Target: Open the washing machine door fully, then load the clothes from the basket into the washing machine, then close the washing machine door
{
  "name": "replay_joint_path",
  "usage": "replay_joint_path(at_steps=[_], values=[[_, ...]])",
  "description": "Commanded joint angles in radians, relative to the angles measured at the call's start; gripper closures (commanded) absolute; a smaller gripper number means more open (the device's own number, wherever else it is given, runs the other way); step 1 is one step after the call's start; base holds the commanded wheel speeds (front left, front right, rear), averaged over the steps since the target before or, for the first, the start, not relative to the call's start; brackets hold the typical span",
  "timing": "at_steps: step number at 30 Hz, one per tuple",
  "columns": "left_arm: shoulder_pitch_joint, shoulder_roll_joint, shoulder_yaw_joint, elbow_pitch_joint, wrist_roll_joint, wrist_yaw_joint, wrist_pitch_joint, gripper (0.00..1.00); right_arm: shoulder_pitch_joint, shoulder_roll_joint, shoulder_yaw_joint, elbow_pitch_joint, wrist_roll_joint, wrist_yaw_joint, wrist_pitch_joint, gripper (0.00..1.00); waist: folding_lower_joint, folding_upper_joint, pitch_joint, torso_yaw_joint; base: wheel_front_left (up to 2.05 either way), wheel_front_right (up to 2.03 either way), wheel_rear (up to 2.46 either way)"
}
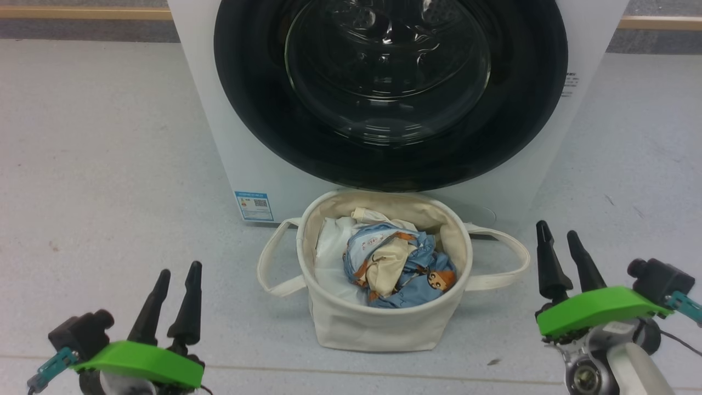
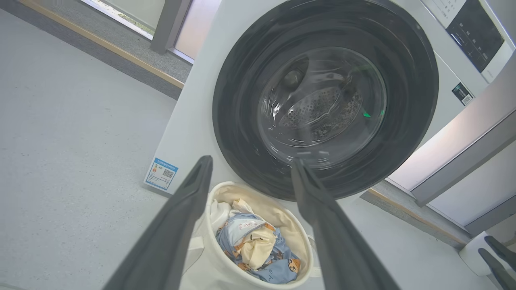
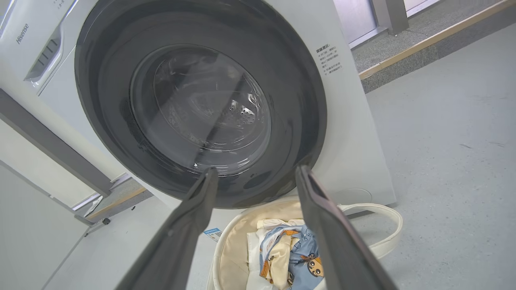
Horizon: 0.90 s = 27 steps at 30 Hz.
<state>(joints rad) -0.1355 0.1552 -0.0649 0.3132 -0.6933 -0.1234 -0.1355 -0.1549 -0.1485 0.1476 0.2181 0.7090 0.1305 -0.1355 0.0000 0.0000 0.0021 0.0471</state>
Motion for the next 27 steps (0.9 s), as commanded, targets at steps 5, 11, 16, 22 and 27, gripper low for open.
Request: replay_joint_path(at_steps=[5, 11, 16, 22, 27], values=[[-0.069, 0.031, 0.02, -0.034, 0.072, -0.005, -0.026, 0.0, -0.066, -0.027, 0.031, -0.045, -0.068, 0.0, -0.026, 0.0, 0.0, 0.0, -0.001, 0.003, 0.0, 0.0, 0.0], [-0.078, 0.037, 0.016, -0.033, 0.138, -0.005, -0.044, 0.0, -0.078, -0.036, 0.053, -0.052, -0.127, 0.0, -0.044, 0.0, 0.0, 0.0, -0.002, 0.007, 0.0, 0.0, 0.0], [-0.086, 0.043, 0.013, -0.031, 0.187, -0.006, -0.059, 0.0, -0.089, -0.045, 0.073, -0.056, -0.176, 0.0, -0.059, 0.0, 0.0, 0.0, -0.002, 0.011, 0.0, 0.0, 0.0], [-0.097, 0.049, 0.017, -0.024, 0.241, -0.006, -0.076, 0.0, -0.102, -0.055, 0.095, -0.064, -0.236, 0.0, -0.076, 0.0, 0.0, 0.0, -0.003, 0.014, 0.0, 0.0, 0.0], [-0.108, 0.054, 0.02, -0.016, 0.277, -0.006, -0.091, 0.0, -0.112, -0.062, 0.114, -0.069, -0.287, 0.0, -0.091, 0.0, 0.0, 0.0, -0.004, 0.016, 0.0, 0.0, 0.0]])
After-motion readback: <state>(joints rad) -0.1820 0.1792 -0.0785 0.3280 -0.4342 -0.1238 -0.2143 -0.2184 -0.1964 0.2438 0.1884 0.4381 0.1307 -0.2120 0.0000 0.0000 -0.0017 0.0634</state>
